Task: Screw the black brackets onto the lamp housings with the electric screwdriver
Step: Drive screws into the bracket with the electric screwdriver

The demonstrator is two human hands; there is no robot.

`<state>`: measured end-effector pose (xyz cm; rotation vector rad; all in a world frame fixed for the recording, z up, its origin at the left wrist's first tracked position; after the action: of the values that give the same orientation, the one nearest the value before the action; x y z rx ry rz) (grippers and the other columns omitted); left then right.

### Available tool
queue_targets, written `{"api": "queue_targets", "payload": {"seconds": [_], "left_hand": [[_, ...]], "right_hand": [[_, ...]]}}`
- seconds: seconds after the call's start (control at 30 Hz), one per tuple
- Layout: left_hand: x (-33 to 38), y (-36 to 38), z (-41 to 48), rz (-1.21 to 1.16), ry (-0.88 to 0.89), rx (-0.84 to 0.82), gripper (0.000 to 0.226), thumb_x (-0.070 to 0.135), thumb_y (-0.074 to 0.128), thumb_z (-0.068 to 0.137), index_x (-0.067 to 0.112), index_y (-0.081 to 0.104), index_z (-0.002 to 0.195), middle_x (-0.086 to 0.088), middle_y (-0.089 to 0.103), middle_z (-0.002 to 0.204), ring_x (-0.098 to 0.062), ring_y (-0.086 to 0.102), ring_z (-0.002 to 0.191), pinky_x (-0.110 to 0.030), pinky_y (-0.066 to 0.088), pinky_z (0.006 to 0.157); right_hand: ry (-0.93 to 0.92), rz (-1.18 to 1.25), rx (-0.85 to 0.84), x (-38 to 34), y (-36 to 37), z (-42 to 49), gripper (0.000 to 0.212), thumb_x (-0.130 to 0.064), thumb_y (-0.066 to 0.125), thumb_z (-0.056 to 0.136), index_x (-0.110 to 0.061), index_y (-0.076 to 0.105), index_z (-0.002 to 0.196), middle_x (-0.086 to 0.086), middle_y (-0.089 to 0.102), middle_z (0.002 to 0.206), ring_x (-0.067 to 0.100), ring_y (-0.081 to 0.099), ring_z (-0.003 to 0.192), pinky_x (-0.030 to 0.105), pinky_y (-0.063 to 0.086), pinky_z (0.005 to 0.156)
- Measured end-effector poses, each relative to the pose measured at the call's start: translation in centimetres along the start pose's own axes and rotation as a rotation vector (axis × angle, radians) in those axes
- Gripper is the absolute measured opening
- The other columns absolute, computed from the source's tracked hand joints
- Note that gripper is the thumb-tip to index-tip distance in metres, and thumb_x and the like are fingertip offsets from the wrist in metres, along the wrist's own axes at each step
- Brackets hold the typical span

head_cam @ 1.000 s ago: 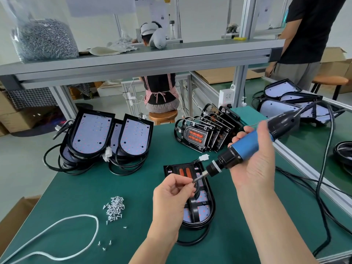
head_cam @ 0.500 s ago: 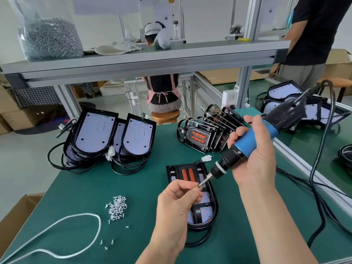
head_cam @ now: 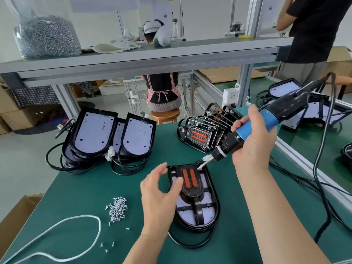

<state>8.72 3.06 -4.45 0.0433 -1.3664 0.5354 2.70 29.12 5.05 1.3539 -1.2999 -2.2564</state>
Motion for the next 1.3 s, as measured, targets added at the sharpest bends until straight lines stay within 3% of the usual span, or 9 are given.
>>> {"api": "queue_targets", "payload": {"seconds": [0.07, 0.13, 0.2, 0.3, 0.47, 0.67, 1.13, 1.3], "left_hand": [[-2.3, -0.1, 0.6, 0.02, -0.189, 0.001, 0.058, 0.044, 0.075, 0.08, 0.031, 0.049, 0.13, 0.013, 0.051, 0.12, -0.01, 0.048, 0.117, -0.028, 0.039, 0.097], [-3.9, 0.8, 1.1, 0.093, -0.346, -0.105, 0.075, 0.054, 0.074, 0.079, 0.02, 0.041, 0.137, 0.001, 0.053, 0.115, -0.014, 0.054, 0.106, -0.034, 0.043, 0.095], [-4.0, 1.7, 1.6, 0.164, -0.399, -0.207, 0.091, 0.065, 0.072, 0.074, 0.016, 0.034, 0.14, 0.0, 0.058, 0.107, -0.013, 0.058, 0.099, -0.036, 0.045, 0.09], [-3.6, 3.2, 2.2, 0.252, -0.437, -0.29, 0.11, 0.077, 0.067, 0.054, 0.014, 0.032, 0.138, -0.003, 0.06, 0.119, -0.025, 0.057, 0.113, -0.042, 0.044, 0.102], [-3.3, 4.0, 2.3, 0.314, -0.441, -0.278, 0.09, 0.074, 0.063, 0.047, 0.017, 0.052, 0.116, 0.003, 0.066, 0.111, -0.023, 0.06, 0.109, -0.046, 0.039, 0.107], [-3.7, 4.3, 2.3, 0.214, -0.455, -0.268, 0.074, 0.07, 0.068, 0.046, 0.024, 0.056, 0.104, 0.01, 0.069, 0.098, -0.018, 0.063, 0.099, -0.047, 0.036, 0.11], [-3.3, 4.5, 2.3, 0.216, -0.431, -0.278, 0.07, 0.07, 0.067, 0.048, 0.027, 0.057, 0.102, 0.014, 0.07, 0.092, -0.01, 0.061, 0.091, -0.047, 0.035, 0.11], [-3.3, 4.6, 2.3, 0.225, -0.417, -0.279, 0.068, 0.071, 0.066, 0.049, 0.027, 0.056, 0.099, 0.014, 0.07, 0.092, -0.005, 0.058, 0.089, -0.047, 0.032, 0.11]], "right_hand": [[-0.041, -0.051, 0.019, 0.1, 0.1, 1.2, 0.026, -0.014, 0.073, 0.089, -0.01, 0.049, 0.099, 0.001, 0.053, 0.067, 0.017, 0.052, 0.053, 0.029, 0.048, 0.055], [-0.076, -0.119, 0.023, 0.5, 0.4, 2.3, 0.029, -0.015, 0.074, 0.086, -0.009, 0.049, 0.1, 0.001, 0.054, 0.068, 0.016, 0.053, 0.053, 0.03, 0.05, 0.056], [-0.092, -0.189, -0.002, 1.2, 0.8, 3.0, 0.028, -0.015, 0.074, 0.087, -0.01, 0.05, 0.1, 0.001, 0.054, 0.07, 0.015, 0.054, 0.051, 0.029, 0.051, 0.057], [-0.09, -0.278, -0.054, 2.8, 1.2, 3.4, 0.03, -0.017, 0.075, 0.086, -0.011, 0.051, 0.102, 0.006, 0.056, 0.077, 0.015, 0.056, 0.05, 0.028, 0.051, 0.055], [-0.097, -0.369, -0.159, 4.7, 1.9, 3.1, 0.027, -0.021, 0.075, 0.084, -0.019, 0.051, 0.095, 0.003, 0.056, 0.073, 0.016, 0.056, 0.05, 0.031, 0.051, 0.056], [-0.121, -0.44, -0.2, 5.6, 2.1, 2.8, 0.026, -0.022, 0.076, 0.084, -0.022, 0.052, 0.095, -0.005, 0.058, 0.069, 0.017, 0.056, 0.049, 0.028, 0.051, 0.052], [-0.094, -0.523, -0.223, 7.2, 1.7, 2.8, 0.024, -0.022, 0.075, 0.086, -0.02, 0.053, 0.093, -0.012, 0.059, 0.068, 0.016, 0.058, 0.051, 0.028, 0.053, 0.056], [-0.075, -0.539, -0.232, 7.4, 1.8, 2.7, 0.021, -0.018, 0.075, 0.088, -0.013, 0.056, 0.094, -0.004, 0.059, 0.069, 0.015, 0.058, 0.052, 0.031, 0.056, 0.057]]}}
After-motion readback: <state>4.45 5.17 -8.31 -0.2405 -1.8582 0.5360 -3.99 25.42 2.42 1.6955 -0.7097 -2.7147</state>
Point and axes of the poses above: each hand's wrist, its own z-axis towards the middle knuckle, its own y-axis out of the palm, x = y × z, the point moved 8 cm from there along z, towards the middle knuckle
